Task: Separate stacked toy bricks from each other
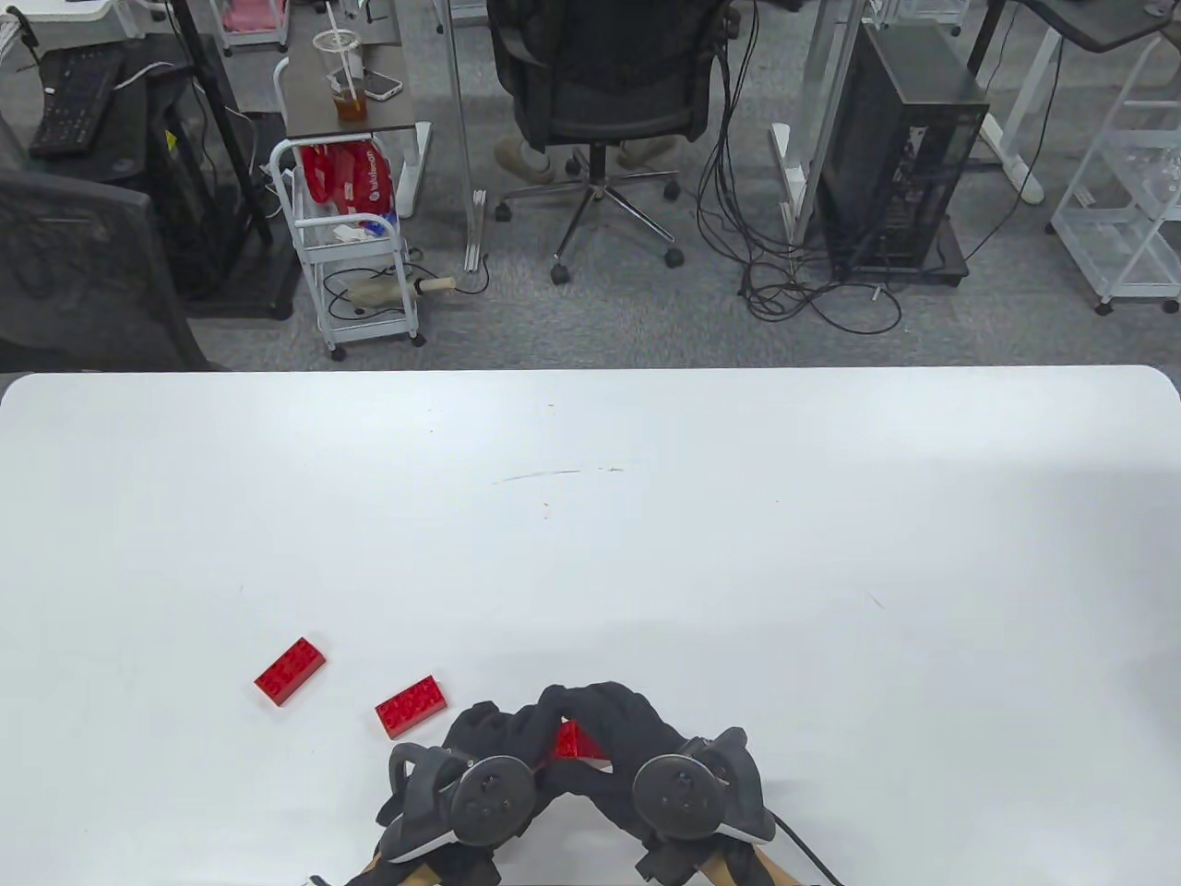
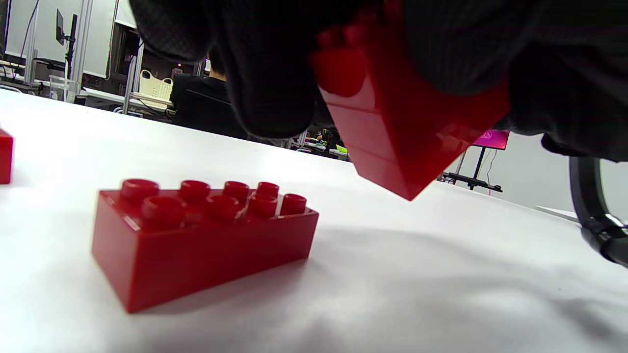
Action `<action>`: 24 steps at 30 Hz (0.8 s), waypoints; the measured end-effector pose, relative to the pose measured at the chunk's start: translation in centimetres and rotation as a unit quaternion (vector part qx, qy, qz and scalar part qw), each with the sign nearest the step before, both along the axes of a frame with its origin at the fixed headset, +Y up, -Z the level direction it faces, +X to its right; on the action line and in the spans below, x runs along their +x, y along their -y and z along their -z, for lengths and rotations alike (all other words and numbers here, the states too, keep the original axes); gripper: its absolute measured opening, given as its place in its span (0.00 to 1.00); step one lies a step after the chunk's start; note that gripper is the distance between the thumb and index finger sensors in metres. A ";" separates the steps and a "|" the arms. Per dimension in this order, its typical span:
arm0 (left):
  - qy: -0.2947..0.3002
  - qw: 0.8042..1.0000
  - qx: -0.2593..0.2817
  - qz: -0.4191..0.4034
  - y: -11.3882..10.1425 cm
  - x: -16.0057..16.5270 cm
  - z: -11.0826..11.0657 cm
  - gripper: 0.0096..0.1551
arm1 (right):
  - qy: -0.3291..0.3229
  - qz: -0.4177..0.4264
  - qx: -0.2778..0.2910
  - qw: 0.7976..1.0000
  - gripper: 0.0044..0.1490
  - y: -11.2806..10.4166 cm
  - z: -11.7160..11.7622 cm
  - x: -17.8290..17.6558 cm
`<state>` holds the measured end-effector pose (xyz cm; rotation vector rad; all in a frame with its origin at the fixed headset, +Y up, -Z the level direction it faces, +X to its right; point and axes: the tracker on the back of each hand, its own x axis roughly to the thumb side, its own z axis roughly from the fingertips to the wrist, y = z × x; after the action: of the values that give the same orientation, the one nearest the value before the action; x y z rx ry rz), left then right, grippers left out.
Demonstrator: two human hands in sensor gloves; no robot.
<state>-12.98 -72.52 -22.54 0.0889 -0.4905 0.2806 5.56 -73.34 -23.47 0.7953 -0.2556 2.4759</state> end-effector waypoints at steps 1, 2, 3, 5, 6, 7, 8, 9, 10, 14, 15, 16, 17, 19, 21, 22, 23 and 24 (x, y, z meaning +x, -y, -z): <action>0.000 1.000 0.000 0.000 0.0 0.0 0.0 0.49 | -0.004 -0.001 -0.004 1.000 0.45 -0.1 0.0 0.0; -0.001 1.000 0.000 0.001 0.0 0.0 0.0 0.49 | -0.006 -0.002 -0.006 1.000 0.45 -0.1 0.0 0.0; -0.003 1.000 0.000 0.001 0.0 0.0 0.0 0.49 | -0.005 -0.001 -0.008 1.000 0.45 -0.1 0.1 0.1; -0.004 1.000 0.001 -0.003 0.0 -0.1 0.0 0.48 | -0.005 0.004 -0.014 1.000 0.45 -0.1 0.2 0.1; -0.005 1.000 0.002 -0.005 -0.1 -0.2 0.0 0.48 | -0.003 0.007 -0.016 1.000 0.44 -0.1 0.2 0.2; -0.007 1.000 0.008 -0.010 -0.1 -0.2 0.0 0.47 | 0.001 0.009 -0.015 1.000 0.44 -0.2 0.2 0.2; -0.009 1.000 0.010 -0.011 -0.1 -0.2 0.0 0.47 | 0.004 0.007 -0.012 1.000 0.44 -0.2 0.2 0.2; -0.011 1.000 0.012 -0.013 -0.2 -0.3 0.0 0.46 | 0.006 -0.003 -0.005 1.000 0.43 -0.3 0.3 0.2; -0.012 1.000 0.014 -0.018 -0.3 -0.4 0.0 0.46 | 0.008 -0.014 0.001 1.000 0.43 -0.3 0.3 0.2; -0.015 0.999 0.025 -0.027 -0.4 -0.6 0.0 0.45 | 0.012 -0.038 0.022 0.999 0.43 -0.2 0.2 0.1; -0.014 0.999 0.035 -0.029 -0.4 -0.6 -0.1 0.45 | 0.013 -0.039 0.025 0.999 0.44 -0.3 0.2 0.1; -0.015 0.999 0.036 -0.028 -0.5 -0.6 -0.1 0.45 | 0.014 -0.039 0.028 0.999 0.43 -0.3 0.1 0.1; -0.015 0.999 0.036 -0.030 -0.5 -0.6 -0.1 0.45 | 0.015 -0.036 0.032 0.999 0.43 -0.4 0.1 0.1; -0.016 0.999 0.042 -0.029 -0.6 -0.5 -0.3 0.45 | 0.017 -0.033 0.038 0.999 0.43 -0.6 0.0 0.2; -0.019 0.998 0.050 -0.025 -0.7 -0.4 -0.4 0.45 | 0.017 -0.027 0.038 0.999 0.44 -0.7 -0.1 0.3; -0.019 0.998 0.052 -0.025 -0.7 -0.3 -0.5 0.45 | 0.018 -0.021 0.041 0.999 0.44 -0.8 -0.1 0.3; -0.019 0.998 0.054 -0.023 -0.8 -0.3 -0.5 0.45 | 0.018 -0.018 0.044 0.999 0.44 -0.8 -0.2 0.3; -0.019 0.998 0.056 -0.023 -0.8 -0.2 -0.6 0.45 | 0.017 -0.016 0.046 0.999 0.44 -0.9 -0.2 0.3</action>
<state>-13.23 -71.74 -21.95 0.2137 -0.4663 0.2961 5.89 -72.47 -23.26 0.7998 -0.3745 2.5248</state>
